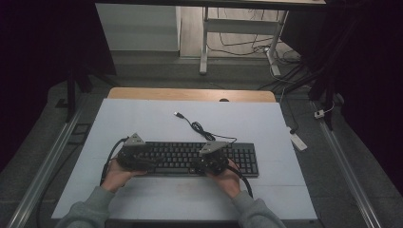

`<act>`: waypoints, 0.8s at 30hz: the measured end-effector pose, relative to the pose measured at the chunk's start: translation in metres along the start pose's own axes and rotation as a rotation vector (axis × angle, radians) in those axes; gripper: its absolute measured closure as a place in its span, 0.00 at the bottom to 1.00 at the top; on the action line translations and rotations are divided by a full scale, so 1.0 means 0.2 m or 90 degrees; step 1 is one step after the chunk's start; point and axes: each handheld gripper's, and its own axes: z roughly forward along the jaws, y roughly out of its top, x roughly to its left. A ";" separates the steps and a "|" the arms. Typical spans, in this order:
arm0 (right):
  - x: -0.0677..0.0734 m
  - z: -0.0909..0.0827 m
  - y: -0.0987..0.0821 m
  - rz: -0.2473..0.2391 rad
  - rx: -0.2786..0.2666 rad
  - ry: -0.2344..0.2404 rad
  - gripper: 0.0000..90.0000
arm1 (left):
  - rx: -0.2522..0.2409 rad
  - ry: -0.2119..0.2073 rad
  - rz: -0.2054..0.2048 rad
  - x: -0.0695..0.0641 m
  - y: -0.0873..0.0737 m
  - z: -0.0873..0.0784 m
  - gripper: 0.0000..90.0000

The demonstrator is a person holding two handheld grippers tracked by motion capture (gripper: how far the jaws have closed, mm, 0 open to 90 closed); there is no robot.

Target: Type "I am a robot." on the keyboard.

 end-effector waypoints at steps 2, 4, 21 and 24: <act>0.00 0.01 0.00 0.001 0.000 0.002 1.00 | 0.000 0.000 -0.001 0.00 0.00 0.00 0.29; 0.00 0.01 0.00 -0.001 0.001 0.002 0.99 | 0.000 0.000 -0.001 0.00 0.00 0.00 0.29; 0.01 0.03 0.00 -0.003 0.000 0.001 1.00 | 0.001 0.001 0.002 0.00 0.00 0.00 0.29; 0.00 -0.02 0.01 -0.003 -0.031 -0.009 1.00 | -0.001 0.003 0.001 0.00 0.00 0.00 0.29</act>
